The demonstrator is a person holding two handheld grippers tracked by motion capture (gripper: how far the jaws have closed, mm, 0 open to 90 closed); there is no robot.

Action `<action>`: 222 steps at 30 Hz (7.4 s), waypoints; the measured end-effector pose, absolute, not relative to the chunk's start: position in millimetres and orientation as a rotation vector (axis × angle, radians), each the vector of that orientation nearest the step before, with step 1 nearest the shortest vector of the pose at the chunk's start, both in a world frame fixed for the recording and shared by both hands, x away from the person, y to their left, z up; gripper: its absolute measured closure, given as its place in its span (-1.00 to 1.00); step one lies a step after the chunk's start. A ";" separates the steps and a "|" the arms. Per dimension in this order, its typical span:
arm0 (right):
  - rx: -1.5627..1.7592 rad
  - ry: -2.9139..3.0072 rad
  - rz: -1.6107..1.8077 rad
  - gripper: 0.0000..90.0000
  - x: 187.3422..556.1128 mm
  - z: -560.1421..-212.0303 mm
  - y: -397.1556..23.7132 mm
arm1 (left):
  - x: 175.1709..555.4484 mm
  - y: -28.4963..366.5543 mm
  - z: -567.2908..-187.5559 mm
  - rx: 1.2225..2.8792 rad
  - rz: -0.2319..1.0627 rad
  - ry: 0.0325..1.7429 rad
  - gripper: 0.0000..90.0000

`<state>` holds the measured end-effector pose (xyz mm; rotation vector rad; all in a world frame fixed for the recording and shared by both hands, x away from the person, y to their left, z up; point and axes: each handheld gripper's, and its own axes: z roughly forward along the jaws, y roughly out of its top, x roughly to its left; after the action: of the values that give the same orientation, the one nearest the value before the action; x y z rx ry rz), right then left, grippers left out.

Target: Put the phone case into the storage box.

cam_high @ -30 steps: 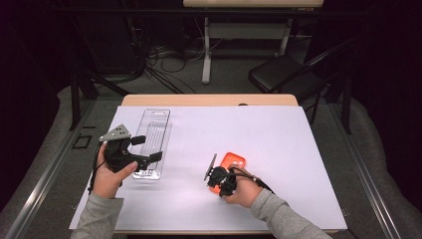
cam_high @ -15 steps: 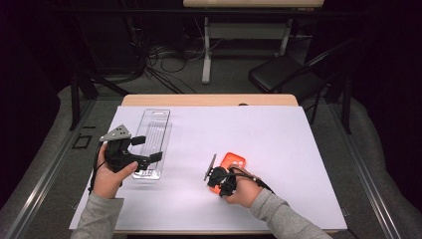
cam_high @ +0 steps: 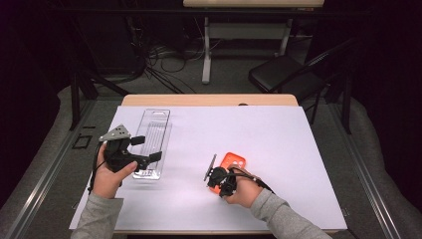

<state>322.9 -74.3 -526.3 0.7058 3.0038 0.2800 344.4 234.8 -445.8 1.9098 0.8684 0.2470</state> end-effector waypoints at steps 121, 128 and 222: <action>0.000 2.501 0.679 0.98 255.2 -491.8 -54.4 | 343.4 180.3 -478.1 1.770 -0.291 1.023 0.18; -0.010 2.501 0.681 0.98 254.4 -491.7 -53.7 | 342.4 177.4 -478.2 1.776 -0.309 1.022 0.28; -0.082 2.518 0.685 0.95 248.3 -495.5 -42.0 | 341.5 177.5 -486.0 1.684 -0.449 1.170 0.79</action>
<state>248.3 -42.0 -495.5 -0.0816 2.5185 0.6849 341.5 177.5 -486.0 1.6841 1.1704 -0.4489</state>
